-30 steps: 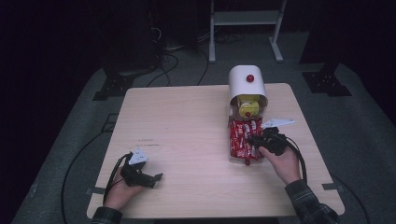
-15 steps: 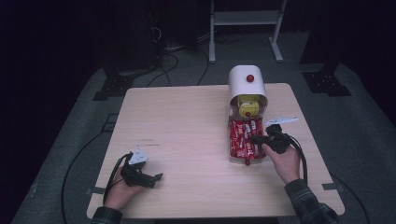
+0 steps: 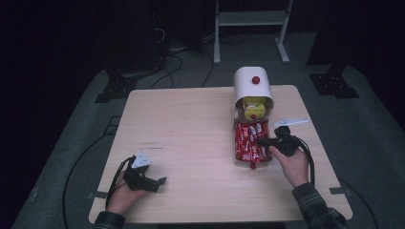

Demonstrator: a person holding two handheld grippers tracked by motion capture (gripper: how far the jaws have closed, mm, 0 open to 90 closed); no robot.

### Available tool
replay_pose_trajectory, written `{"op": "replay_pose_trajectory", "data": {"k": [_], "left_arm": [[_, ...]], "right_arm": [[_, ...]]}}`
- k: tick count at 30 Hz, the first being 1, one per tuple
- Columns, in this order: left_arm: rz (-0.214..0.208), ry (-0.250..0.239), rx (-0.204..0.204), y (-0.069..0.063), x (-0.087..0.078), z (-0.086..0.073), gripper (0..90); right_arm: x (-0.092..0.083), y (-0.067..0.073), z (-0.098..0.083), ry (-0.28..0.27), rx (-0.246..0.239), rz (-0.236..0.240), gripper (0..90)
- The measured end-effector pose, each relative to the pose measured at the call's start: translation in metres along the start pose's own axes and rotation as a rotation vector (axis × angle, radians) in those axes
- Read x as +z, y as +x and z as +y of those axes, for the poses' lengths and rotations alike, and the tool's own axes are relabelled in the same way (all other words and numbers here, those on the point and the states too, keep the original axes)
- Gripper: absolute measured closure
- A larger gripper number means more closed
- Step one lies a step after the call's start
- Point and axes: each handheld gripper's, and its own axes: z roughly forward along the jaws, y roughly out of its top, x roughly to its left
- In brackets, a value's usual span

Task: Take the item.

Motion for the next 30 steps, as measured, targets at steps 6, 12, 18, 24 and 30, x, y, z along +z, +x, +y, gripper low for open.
{"op": "replay_pose_trajectory", "data": {"k": [6, 12, 18, 24, 30], "left_arm": [[0.000, 0.000, 0.000, 0.000, 0.000, 0.000, 0.0], [0.000, 0.000, 0.000, 0.000, 0.000, 0.000, 0.0], [0.000, 0.000, 0.000, 0.000, 0.000, 0.000, 0.0], [0.000, 0.000, 0.000, 0.000, 0.000, 0.000, 0.0], [0.000, 0.000, 0.000, 0.000, 0.000, 0.000, 0.0]], "right_arm": [[-0.007, 0.000, 0.001, -0.013, 0.002, 0.011, 87.4], [-0.016, -0.002, 0.000, -0.033, 0.005, 0.020, 87.4], [-0.021, -0.005, 0.000, -0.040, 0.012, 0.024, 87.4], [-0.029, -0.006, 0.001, -0.056, 0.012, 0.013, 87.4], [-0.035, -0.009, 0.000, -0.067, 0.016, 0.009, 87.4]]}}
